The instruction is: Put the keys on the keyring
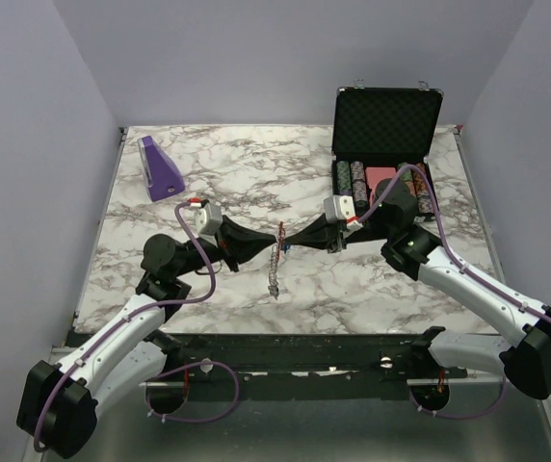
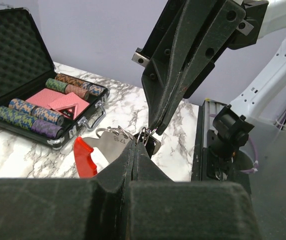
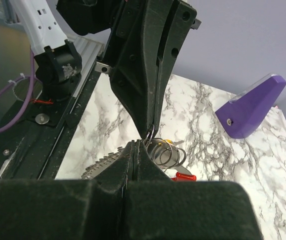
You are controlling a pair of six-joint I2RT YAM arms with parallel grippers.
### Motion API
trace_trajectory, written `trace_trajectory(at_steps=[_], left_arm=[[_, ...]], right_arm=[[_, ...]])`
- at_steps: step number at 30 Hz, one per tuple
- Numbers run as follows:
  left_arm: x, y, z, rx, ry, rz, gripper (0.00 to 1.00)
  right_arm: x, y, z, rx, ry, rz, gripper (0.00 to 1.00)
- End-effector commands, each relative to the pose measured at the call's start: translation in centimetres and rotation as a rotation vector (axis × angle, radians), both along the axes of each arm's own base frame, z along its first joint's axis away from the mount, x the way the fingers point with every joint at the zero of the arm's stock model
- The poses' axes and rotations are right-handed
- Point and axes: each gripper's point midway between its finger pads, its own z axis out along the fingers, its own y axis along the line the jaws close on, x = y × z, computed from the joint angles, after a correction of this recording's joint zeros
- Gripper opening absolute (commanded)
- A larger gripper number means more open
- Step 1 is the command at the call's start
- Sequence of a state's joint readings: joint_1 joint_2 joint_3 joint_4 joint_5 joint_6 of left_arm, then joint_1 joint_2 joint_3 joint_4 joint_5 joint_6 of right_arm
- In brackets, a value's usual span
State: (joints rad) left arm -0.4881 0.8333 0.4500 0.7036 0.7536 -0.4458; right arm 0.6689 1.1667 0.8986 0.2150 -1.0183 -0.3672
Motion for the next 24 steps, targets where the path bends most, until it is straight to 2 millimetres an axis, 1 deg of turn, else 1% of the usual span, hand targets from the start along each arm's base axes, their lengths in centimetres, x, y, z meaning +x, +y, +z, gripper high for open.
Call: trace_trajectory(at_steps=[1,8,11,14,16,18,20,24], left_arm=[[0.2,0.9,3.2,-0.106,-0.076,0.033,0.0],[0.6,1.2,4.1,-0.16,-0.046,0.059,0.0],[0.6,1.1,4.0,-0.17,-0.035,0.052,0.0],[0.6,1.0,3.7,-0.166,-0.027,0.042,0.0],[0.4,0.8,3.3,-0.16,-0.022,0.027,0.0],[0.3,0.7,3.1,-0.153,-0.021,0.018,0.0],[0.2,0.7,2.8,-0.146,-0.024,0.015,0.0],[0.3,0.7,2.5,-0.139,-0.031,0.019,0.0]], right_arm=[[-1.6,-0.3,-0.8,-0.031,0.063,0.057,0.0],[-1.6,-0.3,-1.4,-0.049,0.08,0.061,0.0],[-1.6,-0.3,-1.6,-0.05,0.083,0.059,0.0],[-1.5,-0.2,-1.4,-0.041,0.083,0.049,0.01],[-1.4,-0.2,-1.1,-0.033,0.081,0.044,0.04],[-1.4,-0.2,-0.7,-0.024,0.082,0.041,0.12],[-1.4,-0.2,-0.4,-0.015,0.081,0.042,0.18],[-1.5,-0.2,0.6,0.004,0.087,0.041,0.23]])
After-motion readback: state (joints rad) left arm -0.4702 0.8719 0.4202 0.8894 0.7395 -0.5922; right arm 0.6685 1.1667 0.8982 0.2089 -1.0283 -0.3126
